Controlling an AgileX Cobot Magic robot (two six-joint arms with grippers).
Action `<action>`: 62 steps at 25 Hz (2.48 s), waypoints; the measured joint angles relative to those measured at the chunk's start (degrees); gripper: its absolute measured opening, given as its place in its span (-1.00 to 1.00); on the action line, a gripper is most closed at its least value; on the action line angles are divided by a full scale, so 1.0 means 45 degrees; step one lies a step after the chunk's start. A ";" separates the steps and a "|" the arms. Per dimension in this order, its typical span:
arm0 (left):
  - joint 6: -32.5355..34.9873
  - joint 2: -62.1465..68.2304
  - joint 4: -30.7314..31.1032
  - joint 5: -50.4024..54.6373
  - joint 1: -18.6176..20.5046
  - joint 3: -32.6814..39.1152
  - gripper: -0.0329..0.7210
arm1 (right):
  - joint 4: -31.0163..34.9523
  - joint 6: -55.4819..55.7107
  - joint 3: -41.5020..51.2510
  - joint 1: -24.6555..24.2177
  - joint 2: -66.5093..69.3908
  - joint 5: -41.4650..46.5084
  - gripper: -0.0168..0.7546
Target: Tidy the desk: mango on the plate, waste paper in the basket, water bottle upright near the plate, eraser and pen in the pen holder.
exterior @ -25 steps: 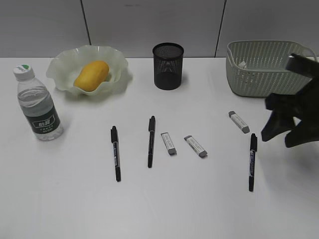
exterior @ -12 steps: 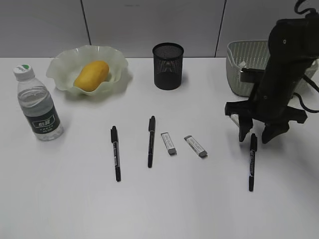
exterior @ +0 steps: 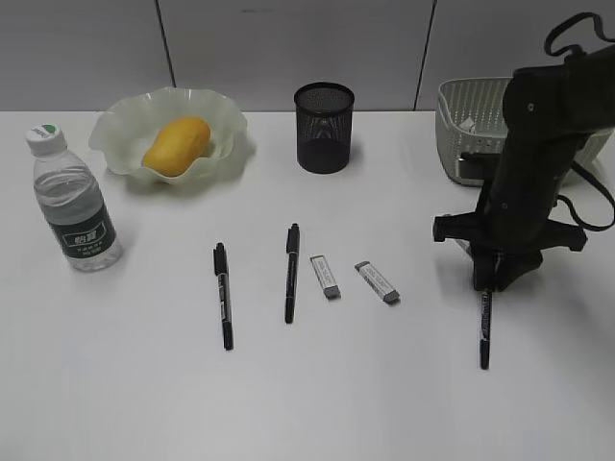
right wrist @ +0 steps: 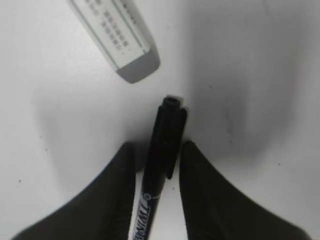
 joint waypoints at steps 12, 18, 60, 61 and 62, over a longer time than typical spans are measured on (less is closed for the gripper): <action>0.0000 0.0000 0.0000 0.0000 0.0000 0.0000 0.24 | -0.1074 -0.0083 -0.0030 0.0122 -0.0823 -0.0838 -0.58; 0.0000 0.0000 0.0000 -0.0010 0.0000 0.0000 0.24 | -0.1738 -0.1111 -0.0030 0.0905 -0.3944 -0.6357 -0.58; 0.0000 0.0000 0.0000 -0.0013 0.0000 0.0000 0.17 | -0.3293 -0.3458 -0.4510 0.1776 -0.3209 -0.3501 0.30; 0.0000 0.0000 0.0000 -0.0013 0.0000 0.0000 0.15 | -0.2779 -0.4042 -0.3797 0.1776 -0.4042 -0.2502 0.28; 0.0000 0.0000 0.0000 -0.0027 0.0000 0.0000 0.13 | -0.2342 -0.4372 -0.3122 0.1776 -0.4880 -0.1675 0.26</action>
